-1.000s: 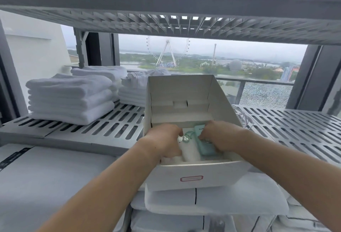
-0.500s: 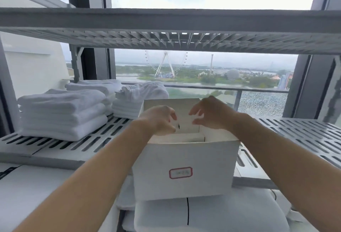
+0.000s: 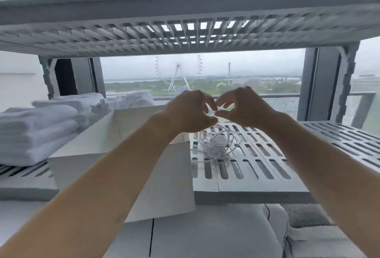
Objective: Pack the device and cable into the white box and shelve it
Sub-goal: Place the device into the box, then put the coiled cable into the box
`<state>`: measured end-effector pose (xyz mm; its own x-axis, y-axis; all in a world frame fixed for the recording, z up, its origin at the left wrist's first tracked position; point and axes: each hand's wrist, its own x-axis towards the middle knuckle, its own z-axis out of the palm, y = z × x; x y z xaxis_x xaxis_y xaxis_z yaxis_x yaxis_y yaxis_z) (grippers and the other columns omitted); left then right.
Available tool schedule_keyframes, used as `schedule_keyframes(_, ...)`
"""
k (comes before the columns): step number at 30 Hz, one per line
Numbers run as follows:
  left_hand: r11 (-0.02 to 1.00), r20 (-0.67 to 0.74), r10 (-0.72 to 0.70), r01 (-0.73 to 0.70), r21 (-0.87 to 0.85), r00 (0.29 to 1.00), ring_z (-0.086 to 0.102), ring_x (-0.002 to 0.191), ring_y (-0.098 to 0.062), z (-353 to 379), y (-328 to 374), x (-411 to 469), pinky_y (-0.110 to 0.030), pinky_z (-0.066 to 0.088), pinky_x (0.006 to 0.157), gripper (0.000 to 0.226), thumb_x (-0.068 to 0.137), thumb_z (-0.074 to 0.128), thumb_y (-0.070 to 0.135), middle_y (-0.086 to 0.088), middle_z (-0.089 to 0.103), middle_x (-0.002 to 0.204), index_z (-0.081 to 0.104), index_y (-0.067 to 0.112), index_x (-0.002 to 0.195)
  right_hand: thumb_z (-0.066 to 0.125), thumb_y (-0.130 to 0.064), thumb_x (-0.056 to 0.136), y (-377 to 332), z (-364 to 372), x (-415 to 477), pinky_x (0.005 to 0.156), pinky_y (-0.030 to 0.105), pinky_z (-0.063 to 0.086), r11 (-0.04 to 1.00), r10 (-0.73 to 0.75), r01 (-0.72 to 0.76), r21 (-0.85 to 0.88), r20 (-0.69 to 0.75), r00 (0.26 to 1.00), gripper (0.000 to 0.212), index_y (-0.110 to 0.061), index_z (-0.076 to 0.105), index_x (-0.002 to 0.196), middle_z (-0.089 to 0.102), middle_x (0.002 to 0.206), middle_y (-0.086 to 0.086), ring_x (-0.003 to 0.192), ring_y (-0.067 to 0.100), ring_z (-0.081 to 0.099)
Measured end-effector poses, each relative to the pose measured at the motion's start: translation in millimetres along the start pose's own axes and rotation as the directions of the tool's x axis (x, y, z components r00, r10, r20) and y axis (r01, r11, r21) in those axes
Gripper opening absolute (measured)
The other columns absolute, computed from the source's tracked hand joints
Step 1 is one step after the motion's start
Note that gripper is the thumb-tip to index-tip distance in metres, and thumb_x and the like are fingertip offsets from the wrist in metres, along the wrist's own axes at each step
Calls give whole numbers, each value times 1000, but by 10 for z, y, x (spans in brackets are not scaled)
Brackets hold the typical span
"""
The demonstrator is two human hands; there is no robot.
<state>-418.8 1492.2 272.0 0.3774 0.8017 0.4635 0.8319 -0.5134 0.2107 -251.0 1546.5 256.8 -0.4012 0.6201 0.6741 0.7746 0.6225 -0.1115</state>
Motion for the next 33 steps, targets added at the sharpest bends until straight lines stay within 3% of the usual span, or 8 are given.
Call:
schedule_keyframes(7,971,-97,-165,180,160,981,58,104,-17,611,467,422,-37,47,93,29,81,62,34,5,64,112,60,32,109,78,-27,72,950,138,16,74,22,52,996,-50,40,75,123,991,29,-18,70,98,73,98,-2,84,10,66)
schedule_keyframes(13,906,-74,-365,372,200,928,55,108,-18,1235,449,662,-34,45,93,31,80,59,31,5,63,116,59,34,110,79,-25,71,1482,472,-45,70,15,46,977,-138,96,193,220,966,32,-18,71,100,73,100,-1,79,4,63)
schedule_keyframes(17,856,-85,-461,468,219,883,55,109,-19,1499,293,746,-33,44,90,38,79,63,36,3,60,121,56,31,116,78,-28,71,1655,682,-18,81,25,50,949,-203,123,289,268,942,37,-19,68,105,70,107,0,91,10,61)
schedule_keyframes(22,821,-19,-532,522,231,846,36,129,-23,1760,13,836,-39,38,103,81,69,70,46,-1,35,143,32,28,139,83,-38,62,1720,915,51,101,27,36,904,-355,235,357,320,878,69,-19,57,123,57,127,3,116,17,52)
schedule_keyframes(25,759,78,-628,587,282,774,21,138,-29,1896,-139,858,-47,32,109,103,63,72,47,0,14,153,12,32,145,82,-40,62,1697,1100,104,109,29,24,891,-403,254,376,396,825,83,-24,44,135,41,143,3,131,17,35)
schedule_keyframes(28,754,100,-656,641,143,748,41,126,-25,1925,-273,864,-39,41,102,99,61,74,46,-5,34,145,18,39,142,79,-35,67,1712,1284,164,114,33,18,913,-352,176,367,494,795,87,-30,33,141,23,152,1,140,18,20)
schedule_keyframes(31,773,82,-624,600,205,777,49,118,-23,1905,-327,856,-31,41,95,91,63,76,48,-4,49,135,27,39,140,78,-30,64,1752,1441,132,116,44,18,936,-303,131,326,560,771,96,-36,22,142,16,153,-3,141,20,11)
schedule_keyframes(33,786,28,-594,572,233,804,52,114,-23,1908,-328,855,-29,42,92,83,66,76,43,-4,55,129,34,36,137,80,-28,62,1769,1501,97,115,44,23,929,-298,108,353,544,785,101,-33,21,143,22,151,-3,138,21,18)
